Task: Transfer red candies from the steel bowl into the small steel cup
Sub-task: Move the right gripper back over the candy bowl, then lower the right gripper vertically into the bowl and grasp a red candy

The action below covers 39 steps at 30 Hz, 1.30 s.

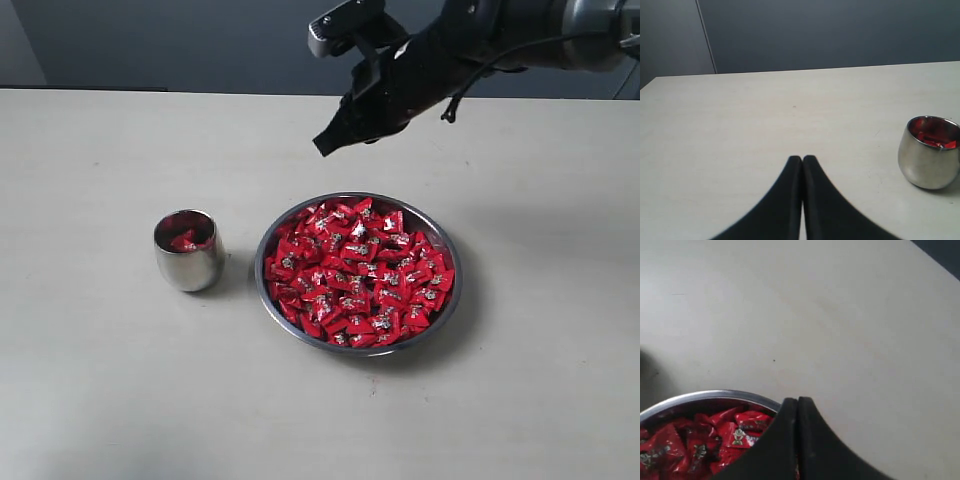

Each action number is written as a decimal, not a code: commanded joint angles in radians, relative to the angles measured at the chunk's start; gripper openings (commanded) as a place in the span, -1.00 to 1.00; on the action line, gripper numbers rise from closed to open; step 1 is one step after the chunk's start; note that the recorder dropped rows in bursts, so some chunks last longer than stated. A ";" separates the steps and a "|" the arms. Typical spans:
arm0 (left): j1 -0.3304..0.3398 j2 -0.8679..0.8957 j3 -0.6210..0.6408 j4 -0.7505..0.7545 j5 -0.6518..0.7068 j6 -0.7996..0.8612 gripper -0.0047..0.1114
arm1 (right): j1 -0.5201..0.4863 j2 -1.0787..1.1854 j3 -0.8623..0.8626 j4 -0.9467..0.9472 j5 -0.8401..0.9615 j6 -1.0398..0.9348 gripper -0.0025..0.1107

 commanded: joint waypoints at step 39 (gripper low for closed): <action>0.001 -0.004 0.004 -0.003 -0.002 -0.002 -0.91 | 0.025 0.045 0.031 -0.225 0.443 -0.396 -0.97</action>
